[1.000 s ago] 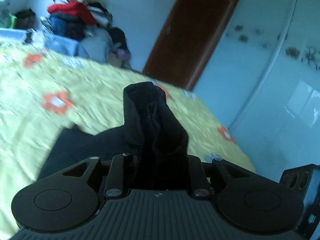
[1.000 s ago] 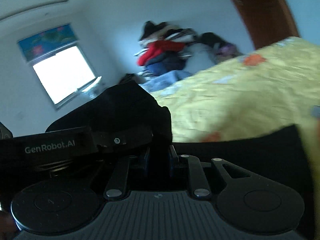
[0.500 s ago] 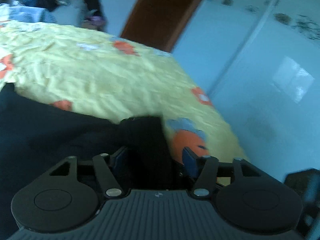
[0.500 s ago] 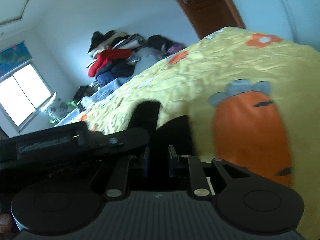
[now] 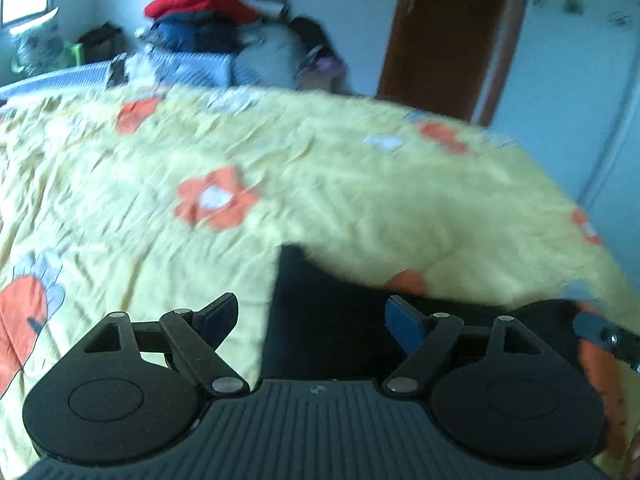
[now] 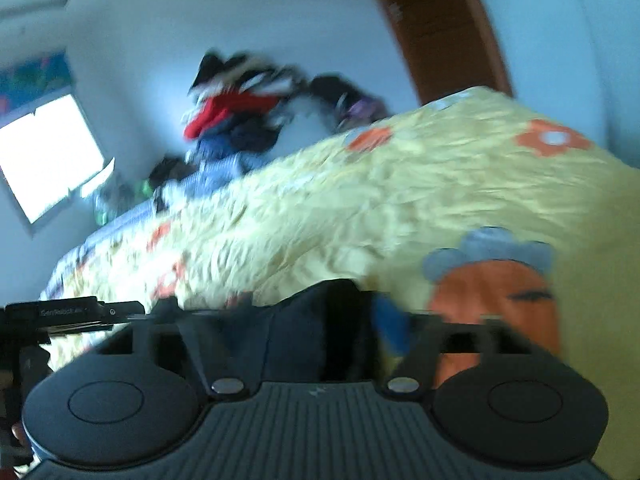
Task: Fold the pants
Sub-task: 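Carry the lifted end over onto the other half with both grippers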
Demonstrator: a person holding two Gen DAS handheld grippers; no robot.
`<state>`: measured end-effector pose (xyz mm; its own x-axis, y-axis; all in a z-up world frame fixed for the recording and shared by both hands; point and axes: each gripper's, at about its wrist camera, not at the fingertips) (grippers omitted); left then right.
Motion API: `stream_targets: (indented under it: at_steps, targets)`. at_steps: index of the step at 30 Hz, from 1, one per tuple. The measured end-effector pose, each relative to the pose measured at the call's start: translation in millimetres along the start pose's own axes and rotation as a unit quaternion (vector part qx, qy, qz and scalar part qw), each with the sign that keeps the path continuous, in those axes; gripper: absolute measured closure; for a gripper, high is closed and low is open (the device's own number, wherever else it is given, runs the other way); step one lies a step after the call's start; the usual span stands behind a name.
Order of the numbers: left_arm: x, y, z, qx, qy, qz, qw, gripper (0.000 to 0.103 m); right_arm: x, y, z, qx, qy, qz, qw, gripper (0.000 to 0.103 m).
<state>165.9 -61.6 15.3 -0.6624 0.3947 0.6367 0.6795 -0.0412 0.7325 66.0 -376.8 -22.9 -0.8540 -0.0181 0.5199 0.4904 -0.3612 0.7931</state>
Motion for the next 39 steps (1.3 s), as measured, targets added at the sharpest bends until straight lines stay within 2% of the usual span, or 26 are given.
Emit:
stream_targets:
  at_steps: [1, 2, 3, 5, 7, 10, 12, 13, 14, 16, 17, 18, 19, 20, 21, 23, 24, 27, 28, 30, 32, 35, 37, 39]
  targets:
    - [-3.6, -2.8, 2.2, 0.000, 0.006, 0.006, 1.0000, 0.022, -11.3, 0.2, 7.5, 0.014, 0.001, 0.011, 1.000, 0.035]
    - [-8.7, -5.3, 4.4, -0.002, 0.013, 0.010, 0.9999, 0.022, -21.0, 0.1, 13.7, 0.023, 0.006, 0.024, 0.999, 0.064]
    - [-14.6, -8.5, 6.4, -0.005, 0.019, 0.013, 0.9997, 0.021, -26.0, -0.6, 17.6, 0.030, 0.008, 0.031, 0.999, 0.071]
    - [-25.9, -10.4, 10.3, -0.009, 0.031, 0.019, 0.9993, 0.017, -30.1, -1.8, 23.3, 0.060, -0.038, 0.023, 0.997, 0.073]
    - [-36.6, -11.1, 16.6, -0.006, 0.042, 0.026, 0.9988, 0.017, -33.4, -5.1, 24.1, 0.088, -0.097, 0.013, 0.991, 0.073]
    - [-24.7, -10.0, 21.6, 0.009, 0.034, 0.007, 0.9994, 0.020, -27.9, -6.5, 16.6, 0.062, -0.107, 0.009, 0.992, 0.072]
    - [-10.6, -12.7, 15.7, -0.003, 0.043, -0.018, 0.9989, 0.021, -6.1, -8.7, 27.7, 0.085, -0.136, -0.039, 0.986, 0.071]
    - [-7.3, -14.0, 11.6, -0.013, 0.045, -0.028, 0.9985, 0.020, 3.7, -10.6, 36.9, 0.106, -0.126, -0.057, 0.985, 0.071]
    - [-7.6, -14.6, 5.2, -0.031, 0.048, -0.030, 0.9979, 0.020, 7.4, -11.3, 44.2, 0.123, -0.099, -0.056, 0.986, 0.071]
    - [-19.9, -17.2, -6.0, -0.073, 0.062, -0.005, 0.9954, 0.019, 2.6, -17.6, 60.0, 0.155, -0.033, -0.023, 0.987, 0.071]
    - [-27.3, -19.4, -7.8, -0.086, 0.065, 0.008, 0.9942, 0.019, -7.0, -23.0, 67.6, 0.179, -0.025, 0.004, 0.984, 0.071]
    - [-29.5, -21.1, -6.9, -0.088, 0.063, 0.008, 0.9941, 0.019, -17.1, -28.2, 71.7, 0.202, -0.049, 0.018, 0.978, 0.070]
    - [-25.3, -22.5, -4.1, -0.081, 0.058, 0.002, 0.9950, 0.020, -24.0, -32.7, 70.4, 0.214, -0.073, 0.011, 0.974, 0.062]
    - [-18.7, -23.4, -1.3, -0.074, 0.051, -0.002, 0.9959, 0.021, -23.9, -31.5, 64.9, 0.197, -0.076, 0.007, 0.978, 0.049]
    - [-10.6, -24.2, 1.1, -0.070, 0.045, -0.005, 0.9965, 0.021, -20.7, -28.4, 59.5, 0.171, -0.086, 0.010, 0.982, 0.044]
    - [7.6, -29.3, 3.4, -0.068, 0.032, -0.015, 0.9971, 0.019, -1.7, -29.5, 60.5, 0.164, -0.098, -0.012, 0.981, 0.043]
    - [13.5, -33.7, 3.5, -0.072, 0.025, -0.018, 0.9970, 0.016, 10.1, -32.5, 65.2, 0.177, -0.088, -0.025, 0.980, 0.044]
    - [10.2, -52.6, -4.3, -0.116, 0.022, 0.022, 0.9928, 0.013, 29.5, -48.1, 76.1, 0.211, -0.021, -0.014, 0.977, 0.045]
    - [10.8, -59.9, -5.9, -0.134, 0.026, 0.014, 0.9906, 0.012, 27.1, -55.5, 78.4, 0.226, -0.022, 0.004, 0.974, 0.046]
    - [21.2, -67.4, -4.3, -0.142, 0.038, -0.007, 0.9891, 0.013, 19.9, -69.2, 73.0, 0.254, -0.061, 0.013, 0.965, 0.040]
    - [37.3, -69.0, 4.9, -0.126, 0.024, -0.015, 0.9916, 0.013, 30.2, -65.9, 58.8, 0.213, -0.081, 0.006, 0.974, 0.036]
    - [53.9, -68.9, 24.0, -0.092, -0.032, -0.022, 0.9950, 0.011, 53.1, -57.0, 25.6, 0.133, -0.060, -0.016, 0.989, 0.034]
    - [52.0, -66.8, 39.6, -0.052, -0.087, -0.005, 0.9949, 0.010, 47.9, -49.7, -6.3, 0.063, -0.035, 0.013, 0.997, 0.034]
    - [42.6, -64.4, 52.2, -0.005, -0.136, 0.022, 0.9905, 0.010, 35.4, -42.2, -33.1, -0.006, 0.011, 0.051, 0.999, 0.034]
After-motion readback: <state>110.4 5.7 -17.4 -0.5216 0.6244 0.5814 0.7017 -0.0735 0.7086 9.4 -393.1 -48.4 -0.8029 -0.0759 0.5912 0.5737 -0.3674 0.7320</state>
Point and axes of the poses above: each gripper's, at about its wrist camera, not at the fingertips, and x roughly against the way its jaws point, z to its left, y to its top, and after that the axes turned 12 degrees about -y, right-handed
